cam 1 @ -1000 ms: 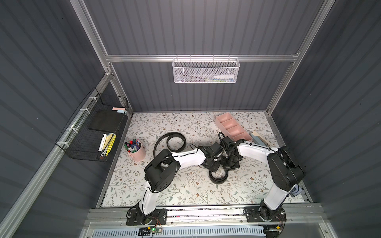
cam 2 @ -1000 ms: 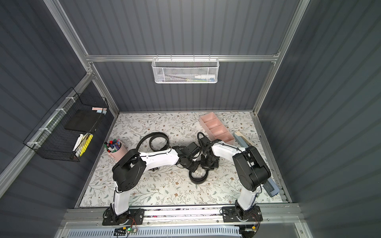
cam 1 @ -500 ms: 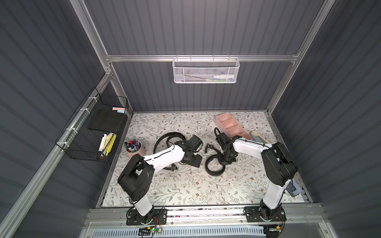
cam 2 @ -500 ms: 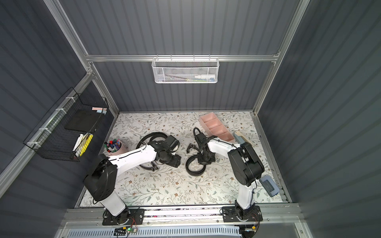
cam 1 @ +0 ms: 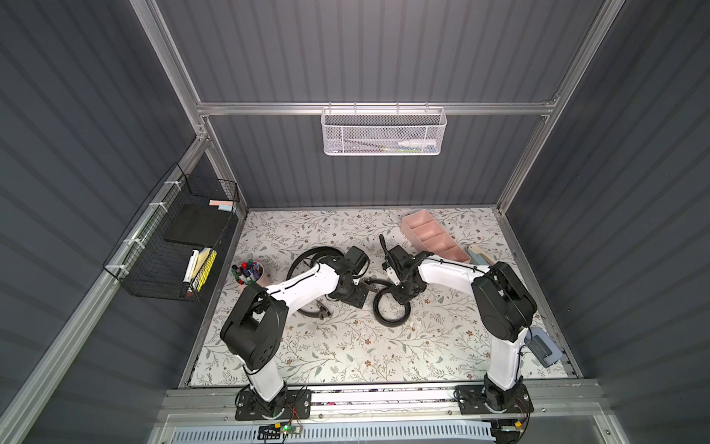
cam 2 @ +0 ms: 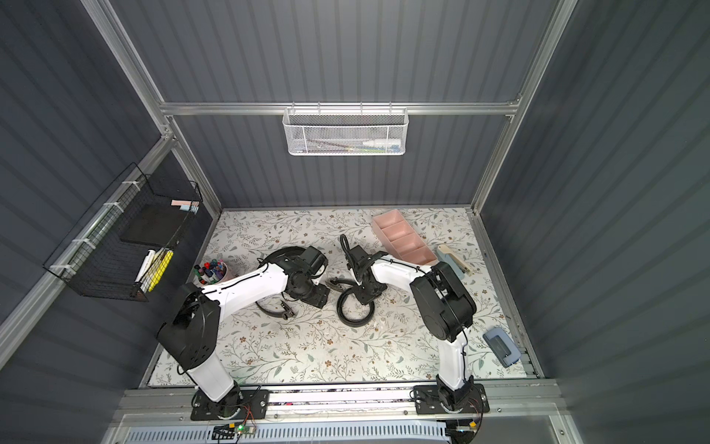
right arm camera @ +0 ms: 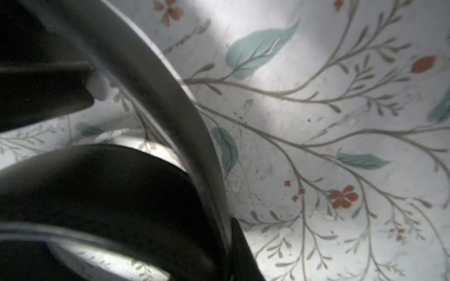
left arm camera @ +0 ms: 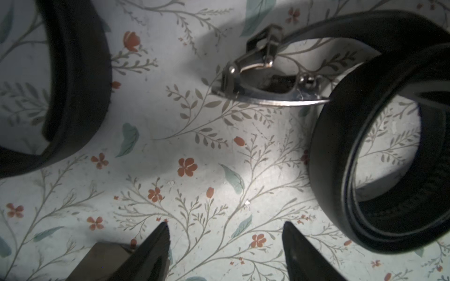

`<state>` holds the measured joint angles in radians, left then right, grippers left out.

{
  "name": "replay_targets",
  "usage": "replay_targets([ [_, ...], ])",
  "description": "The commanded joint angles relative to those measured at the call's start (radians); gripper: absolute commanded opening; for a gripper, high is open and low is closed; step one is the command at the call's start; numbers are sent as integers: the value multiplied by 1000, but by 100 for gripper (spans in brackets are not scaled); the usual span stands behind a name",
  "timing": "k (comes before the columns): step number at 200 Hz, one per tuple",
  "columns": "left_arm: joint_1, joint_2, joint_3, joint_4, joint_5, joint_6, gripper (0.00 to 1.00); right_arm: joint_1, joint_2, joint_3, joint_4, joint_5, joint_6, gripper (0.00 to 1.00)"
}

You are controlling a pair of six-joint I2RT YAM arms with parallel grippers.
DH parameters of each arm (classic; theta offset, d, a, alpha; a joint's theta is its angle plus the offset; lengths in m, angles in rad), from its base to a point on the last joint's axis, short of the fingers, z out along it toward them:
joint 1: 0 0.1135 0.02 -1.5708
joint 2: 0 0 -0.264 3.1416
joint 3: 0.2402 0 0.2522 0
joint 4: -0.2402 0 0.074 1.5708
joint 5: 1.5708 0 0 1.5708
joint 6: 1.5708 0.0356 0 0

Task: Place the belts into the storage roll
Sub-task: Roll the belt at the center of the board.

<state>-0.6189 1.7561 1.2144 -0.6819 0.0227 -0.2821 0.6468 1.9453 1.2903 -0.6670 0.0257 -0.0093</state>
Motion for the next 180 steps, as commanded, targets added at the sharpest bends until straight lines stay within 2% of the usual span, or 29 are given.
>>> replay_targets([
  [1,-3,41,56,-3,37,86,75,-3,13,-18,8,-6,-120,10],
  [39,4,153,228,-2,53,173,75,-3,20,-24,3,15,-121,10],
  [65,28,233,334,-22,77,190,75,-4,25,-18,-8,8,-109,10],
  [114,38,320,377,-60,110,239,75,-11,23,-31,-16,23,-103,10],
  [180,38,411,472,-102,36,237,74,-46,-24,-42,-4,42,-128,9],
])
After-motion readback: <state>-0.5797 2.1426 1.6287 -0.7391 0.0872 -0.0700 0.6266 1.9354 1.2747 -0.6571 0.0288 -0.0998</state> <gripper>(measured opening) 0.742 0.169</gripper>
